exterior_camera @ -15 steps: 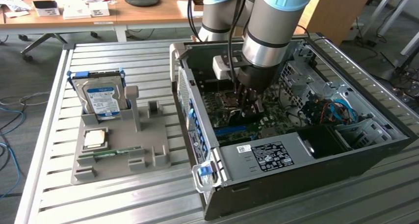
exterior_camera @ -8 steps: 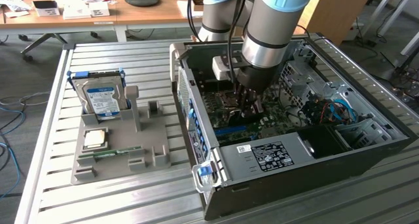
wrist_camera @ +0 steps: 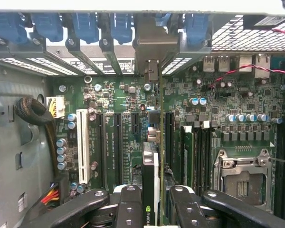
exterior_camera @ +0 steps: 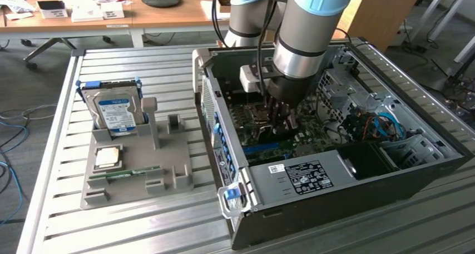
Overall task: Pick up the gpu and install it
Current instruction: 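Insert the gpu into the slot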
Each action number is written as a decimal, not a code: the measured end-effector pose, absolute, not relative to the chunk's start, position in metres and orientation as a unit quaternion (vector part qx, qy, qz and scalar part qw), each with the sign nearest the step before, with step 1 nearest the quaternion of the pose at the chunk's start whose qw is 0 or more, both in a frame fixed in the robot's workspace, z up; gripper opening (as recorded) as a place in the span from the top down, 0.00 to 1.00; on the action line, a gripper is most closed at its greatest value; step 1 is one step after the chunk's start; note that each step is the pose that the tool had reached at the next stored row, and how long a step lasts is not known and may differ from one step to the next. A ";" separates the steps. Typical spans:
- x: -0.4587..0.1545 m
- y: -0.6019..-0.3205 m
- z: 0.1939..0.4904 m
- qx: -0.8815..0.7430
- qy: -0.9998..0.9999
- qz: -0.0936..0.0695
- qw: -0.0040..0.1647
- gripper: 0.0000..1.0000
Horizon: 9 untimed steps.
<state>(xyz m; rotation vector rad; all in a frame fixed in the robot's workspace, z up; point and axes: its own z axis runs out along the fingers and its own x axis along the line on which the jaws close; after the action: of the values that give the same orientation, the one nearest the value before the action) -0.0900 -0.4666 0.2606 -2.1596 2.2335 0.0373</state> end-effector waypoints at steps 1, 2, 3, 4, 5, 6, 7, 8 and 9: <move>-0.090 -0.467 0.260 -0.695 0.719 0.012 0.017 0.73; -0.090 -0.467 0.260 -0.695 0.719 0.012 0.017 0.73; -0.090 -0.467 0.259 -0.695 0.719 0.012 0.017 0.73; -0.090 -0.467 0.259 -0.695 0.719 0.012 0.017 0.73; -0.090 -0.467 0.259 -0.695 0.719 0.012 0.017 0.73; -0.090 -0.467 0.259 -0.695 0.719 0.012 0.017 0.73; -0.090 -0.467 0.259 -0.695 0.719 0.012 0.017 0.73; -0.090 -0.467 0.259 -0.695 0.719 0.012 0.017 0.73; -0.090 -0.467 0.259 -0.695 0.719 0.012 0.017 0.73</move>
<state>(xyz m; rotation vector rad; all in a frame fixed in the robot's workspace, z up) -0.0901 -0.4666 0.2593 -2.1596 2.2337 0.0371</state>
